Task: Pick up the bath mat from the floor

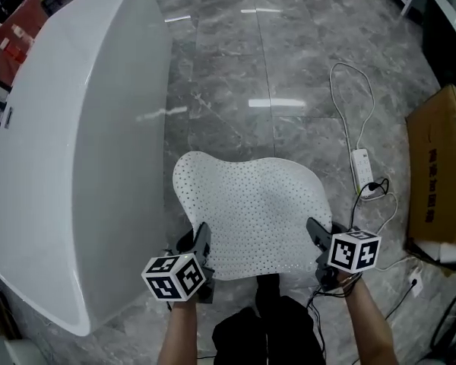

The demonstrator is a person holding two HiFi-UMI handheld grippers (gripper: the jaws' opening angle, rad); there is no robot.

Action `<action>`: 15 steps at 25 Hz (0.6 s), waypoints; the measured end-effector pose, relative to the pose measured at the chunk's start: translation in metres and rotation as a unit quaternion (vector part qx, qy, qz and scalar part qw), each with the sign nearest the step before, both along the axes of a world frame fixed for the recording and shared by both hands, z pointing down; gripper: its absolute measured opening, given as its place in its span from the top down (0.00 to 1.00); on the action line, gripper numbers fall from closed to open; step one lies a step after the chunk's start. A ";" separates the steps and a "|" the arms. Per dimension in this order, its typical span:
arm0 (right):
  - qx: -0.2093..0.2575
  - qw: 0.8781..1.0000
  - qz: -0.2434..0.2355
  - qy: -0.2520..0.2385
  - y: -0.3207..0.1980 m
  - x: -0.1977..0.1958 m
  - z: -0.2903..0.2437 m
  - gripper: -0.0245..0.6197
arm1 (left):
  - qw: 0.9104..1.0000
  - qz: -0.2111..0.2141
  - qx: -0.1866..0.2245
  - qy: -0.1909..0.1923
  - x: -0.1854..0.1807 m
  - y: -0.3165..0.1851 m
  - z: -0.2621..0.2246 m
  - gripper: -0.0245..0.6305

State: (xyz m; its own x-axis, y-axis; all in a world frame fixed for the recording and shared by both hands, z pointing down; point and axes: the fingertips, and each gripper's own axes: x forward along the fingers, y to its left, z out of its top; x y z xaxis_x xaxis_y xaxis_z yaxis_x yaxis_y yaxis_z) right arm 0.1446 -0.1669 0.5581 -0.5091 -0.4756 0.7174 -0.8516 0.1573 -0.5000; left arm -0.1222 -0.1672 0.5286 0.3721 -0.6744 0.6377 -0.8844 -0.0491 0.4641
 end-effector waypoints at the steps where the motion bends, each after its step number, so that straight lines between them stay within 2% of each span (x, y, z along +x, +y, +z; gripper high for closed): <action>1: 0.001 1.000 -0.002 -0.001 0.002 -0.002 -0.019 0.91 | 1.000 0.000 -0.001 -0.003 0.001 0.001 -0.018 0.93; 6: 0.008 1.000 -0.009 0.002 0.007 -0.009 -0.115 0.91 | 1.000 -0.004 0.004 -0.022 0.004 0.003 -0.114 0.93; 10: 0.018 0.999 -0.021 0.016 0.007 -0.010 -0.189 0.91 | 1.000 -0.008 0.010 -0.019 0.008 0.007 -0.190 0.93; 15: 0.019 0.999 -0.026 0.009 0.007 -0.011 -0.259 0.91 | 1.000 -0.007 0.014 -0.021 0.011 0.010 -0.263 0.92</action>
